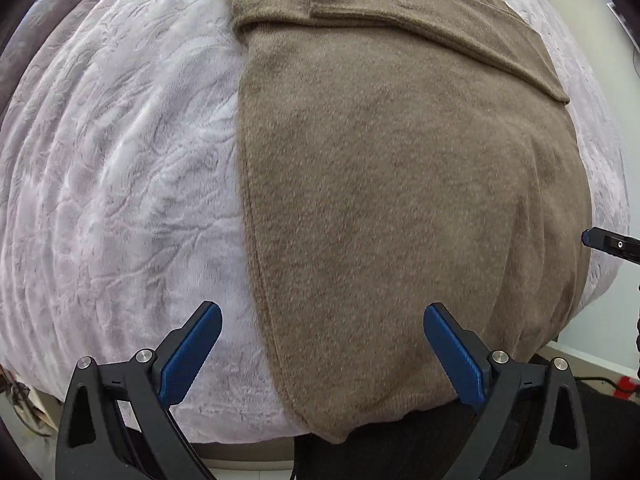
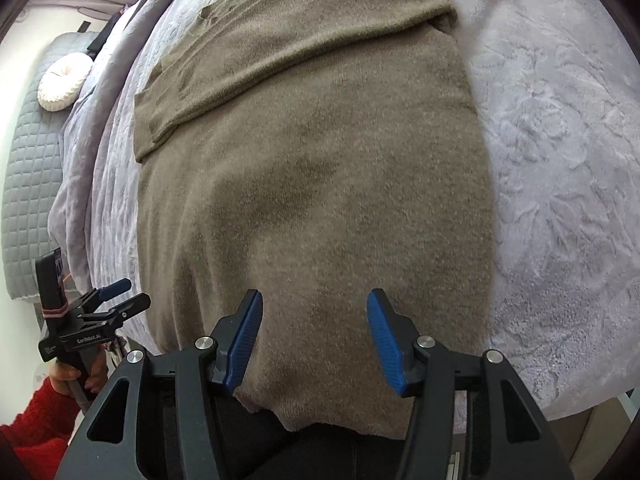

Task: Fold small clothes
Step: 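Lower both grippers onto the sweater hem and grasp it, then lift the hem with both grippers and fold it toward the collar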

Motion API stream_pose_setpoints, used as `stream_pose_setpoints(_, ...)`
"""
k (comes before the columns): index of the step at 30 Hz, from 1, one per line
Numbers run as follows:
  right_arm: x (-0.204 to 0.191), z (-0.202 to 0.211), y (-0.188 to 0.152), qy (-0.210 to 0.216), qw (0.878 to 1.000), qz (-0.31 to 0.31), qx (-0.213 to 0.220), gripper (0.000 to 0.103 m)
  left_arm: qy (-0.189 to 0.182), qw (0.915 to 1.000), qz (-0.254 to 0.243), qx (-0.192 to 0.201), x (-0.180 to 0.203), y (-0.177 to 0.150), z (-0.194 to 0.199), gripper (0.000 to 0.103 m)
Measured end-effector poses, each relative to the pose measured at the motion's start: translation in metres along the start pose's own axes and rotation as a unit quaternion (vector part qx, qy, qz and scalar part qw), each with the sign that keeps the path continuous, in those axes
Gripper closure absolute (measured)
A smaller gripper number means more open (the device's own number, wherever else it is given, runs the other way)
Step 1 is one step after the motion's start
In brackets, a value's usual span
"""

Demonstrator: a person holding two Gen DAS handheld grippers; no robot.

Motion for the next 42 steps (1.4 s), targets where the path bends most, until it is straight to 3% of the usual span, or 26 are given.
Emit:
stream_pose_setpoints(8,0.015,-0.015,-0.068,0.061,0.993,0.013,-0.101,0.045,-0.068,0.9948,0.002,-0.076,-0.01,-0.077,-0.018,0.002)
stream_pose_setpoints(12,0.031,-0.031,-0.103,0.051,0.986,0.013,-0.159,0.045,-0.093,0.9887,-0.019,-0.116,-0.001,-0.109,-0.034,0.002)
stream_pose_setpoints(18,0.043,-0.056,-0.106,0.044,0.988,-0.017,-0.148,0.045,-0.096,0.9874,0.003,-0.126,0.01,-0.125,-0.056,0.004)
stream_pose_setpoints(21,0.034,-0.062,-0.105,0.07,0.986,-0.031,-0.147,0.046,-0.094,0.9872,0.032,-0.124,0.003,-0.128,-0.059,0.031)
stream_pose_setpoints(23,0.027,-0.06,-0.103,0.08,0.986,-0.03,-0.142,0.073,-0.115,0.984,0.042,-0.13,-0.003,-0.128,-0.057,0.072)
stream_pose_setpoints(24,0.025,-0.057,-0.102,0.087,0.986,-0.034,-0.138,0.091,-0.137,0.9803,0.047,-0.134,-0.011,-0.128,-0.058,0.084)
stream_pose_setpoints(25,0.021,-0.053,-0.099,0.099,0.986,-0.037,-0.131,0.091,-0.162,0.9756,0.056,-0.137,-0.013,-0.13,-0.055,0.092)
stream_pose_setpoints(26,0.019,-0.05,-0.097,0.107,0.986,-0.037,-0.126,0.091,-0.175,0.9732,0.062,-0.136,-0.014,-0.131,-0.051,0.092)
stream_pose_setpoints(31,0.0,-0.02,-0.078,0.181,0.978,-0.054,-0.085,0.091,-0.24,0.9616,0.062,-0.118,-0.016,-0.124,-0.016,0.092)
stream_pose_setpoints(35,-0.013,0.002,-0.056,0.241,0.967,-0.077,-0.035,0.091,-0.282,0.9531,0.074,-0.08,-0.027,-0.092,0.016,0.092)
stream_pose_setpoints(39,-0.023,0.023,-0.025,0.289,0.952,-0.098,0.017,0.091,-0.315,0.9436,0.096,-0.033,-0.021,-0.023,0.045,0.092)
stream_pose_setpoints(42,-0.029,0.034,-0.001,0.316,0.942,-0.105,0.048,0.091,-0.334,0.9365,0.107,-0.002,-0.02,0.01,0.058,0.092)
Point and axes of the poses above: each gripper's, at about its wrist camera, not at the fingertips, and z roughly against the way its jaws point, x to its right, y to its top, the point moved 8 cm from there along -z, roughly the way its jaws point, and after that the axes turned 6 degrees about z, right-handed, at the moved point
